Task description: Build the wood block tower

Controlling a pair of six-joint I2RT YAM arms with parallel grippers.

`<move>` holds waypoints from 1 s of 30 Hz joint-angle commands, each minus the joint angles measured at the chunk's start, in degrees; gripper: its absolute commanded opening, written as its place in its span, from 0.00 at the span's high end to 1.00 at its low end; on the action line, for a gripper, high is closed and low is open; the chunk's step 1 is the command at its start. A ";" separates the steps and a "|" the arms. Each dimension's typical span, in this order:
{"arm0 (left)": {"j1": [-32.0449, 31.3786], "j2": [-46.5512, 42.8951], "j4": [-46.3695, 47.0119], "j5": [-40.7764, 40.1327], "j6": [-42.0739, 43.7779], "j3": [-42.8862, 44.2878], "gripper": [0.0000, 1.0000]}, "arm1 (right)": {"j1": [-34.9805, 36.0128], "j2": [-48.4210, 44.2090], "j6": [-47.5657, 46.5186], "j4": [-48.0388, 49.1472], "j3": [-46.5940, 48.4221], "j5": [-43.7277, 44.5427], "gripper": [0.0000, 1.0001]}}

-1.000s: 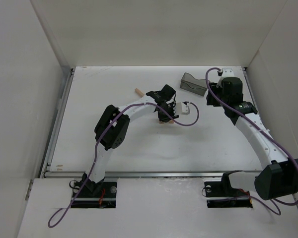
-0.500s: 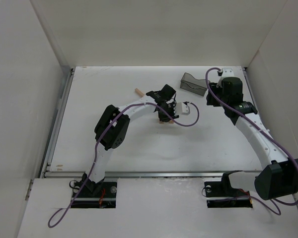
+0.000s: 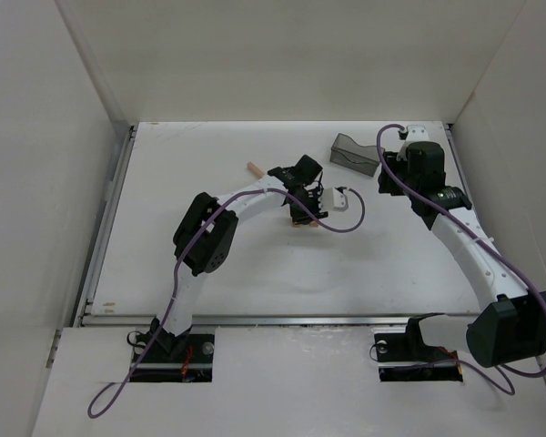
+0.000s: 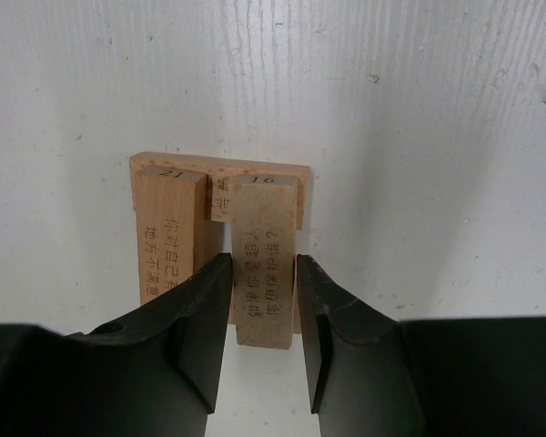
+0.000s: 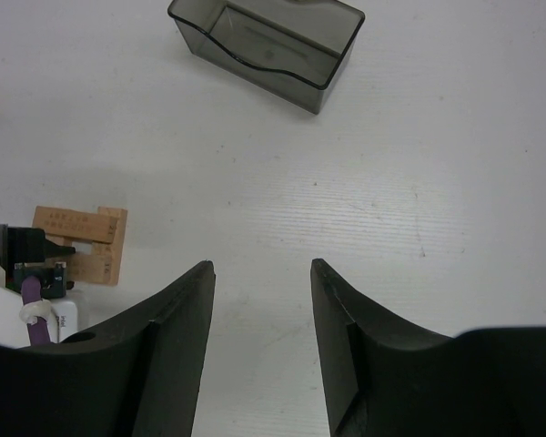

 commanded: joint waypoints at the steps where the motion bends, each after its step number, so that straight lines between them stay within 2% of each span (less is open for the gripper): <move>1: 0.05 -0.14 0.41 0.64 0.97 0.03 0.68 | -0.28 -1.61 -0.65 3.23 -0.43 -0.51 0.48; 20: 0.05 -0.14 -0.83 -1.03 -1.14 1.17 0.66 | -0.28 -1.61 -0.65 3.23 -0.43 -0.51 0.48; 30: 0.05 -1.20 -1.88 -1.03 -2.20 1.17 0.61 | -0.28 -1.61 -0.65 3.23 -0.43 -1.03 0.48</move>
